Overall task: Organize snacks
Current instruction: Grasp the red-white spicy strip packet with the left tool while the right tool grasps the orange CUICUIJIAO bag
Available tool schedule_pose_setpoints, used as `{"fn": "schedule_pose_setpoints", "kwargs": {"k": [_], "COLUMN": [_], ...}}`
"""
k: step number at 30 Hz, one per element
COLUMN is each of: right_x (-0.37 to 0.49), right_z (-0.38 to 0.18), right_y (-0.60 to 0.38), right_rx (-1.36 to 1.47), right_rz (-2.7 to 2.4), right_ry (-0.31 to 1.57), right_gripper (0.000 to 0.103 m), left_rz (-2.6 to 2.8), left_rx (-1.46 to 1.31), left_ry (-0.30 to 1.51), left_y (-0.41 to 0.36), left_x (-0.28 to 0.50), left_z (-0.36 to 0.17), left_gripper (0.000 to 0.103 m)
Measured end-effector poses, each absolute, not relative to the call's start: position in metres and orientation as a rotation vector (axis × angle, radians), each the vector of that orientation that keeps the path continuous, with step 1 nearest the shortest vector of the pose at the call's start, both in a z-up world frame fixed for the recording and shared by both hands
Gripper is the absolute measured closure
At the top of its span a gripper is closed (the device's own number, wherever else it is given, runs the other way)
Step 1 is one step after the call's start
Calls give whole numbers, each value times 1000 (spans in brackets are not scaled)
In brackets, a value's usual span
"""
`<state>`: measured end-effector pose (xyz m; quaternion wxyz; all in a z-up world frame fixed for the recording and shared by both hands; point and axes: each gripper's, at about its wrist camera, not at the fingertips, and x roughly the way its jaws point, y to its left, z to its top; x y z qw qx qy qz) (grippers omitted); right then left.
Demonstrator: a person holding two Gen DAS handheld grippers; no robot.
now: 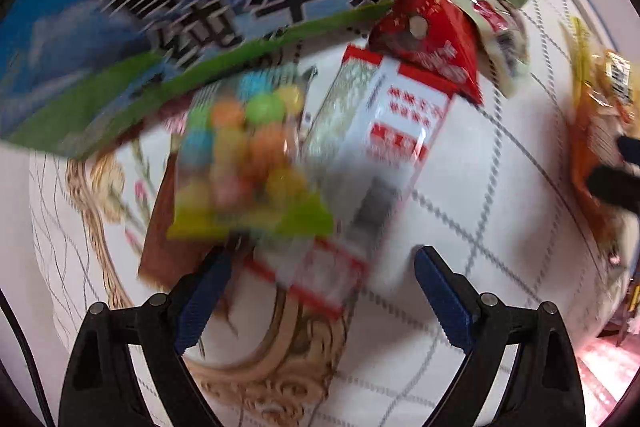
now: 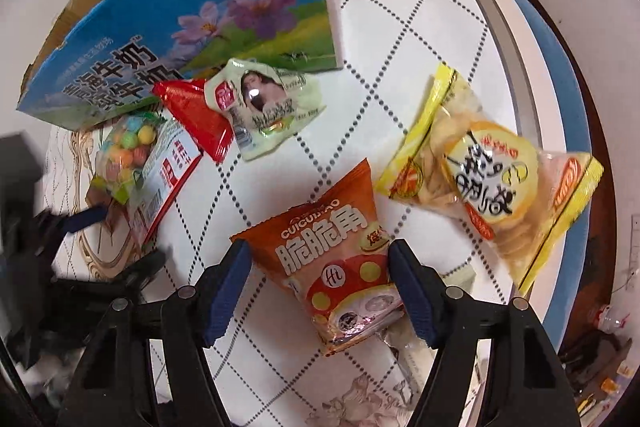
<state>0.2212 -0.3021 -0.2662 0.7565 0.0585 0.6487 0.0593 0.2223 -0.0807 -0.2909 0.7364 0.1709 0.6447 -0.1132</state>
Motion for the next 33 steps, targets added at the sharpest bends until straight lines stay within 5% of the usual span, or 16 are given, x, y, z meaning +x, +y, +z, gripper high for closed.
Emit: {"fn": "schedule_pose_setpoints", "kwargs": {"k": [21, 24, 27, 33], "right_x": [183, 185, 178, 147], "right_z": [-289, -288, -285, -284], "right_y": [-313, -310, -313, -325], "right_rx": [173, 152, 186, 361], "right_rz": [179, 163, 140, 132], "right_ry": [1460, 1435, 1427, 1463], "right_gripper": [29, 33, 37, 38], "left_rz": [-363, -363, -359, -275], "left_rx": [104, 151, 150, 36], "left_ry": [1510, 1502, 1489, 1608], "left_y": [-92, -105, -117, -82], "left_x": [249, 254, 251, 209], "left_z": [-290, -296, -292, -299], "left_gripper": [9, 25, 51, 51]}}
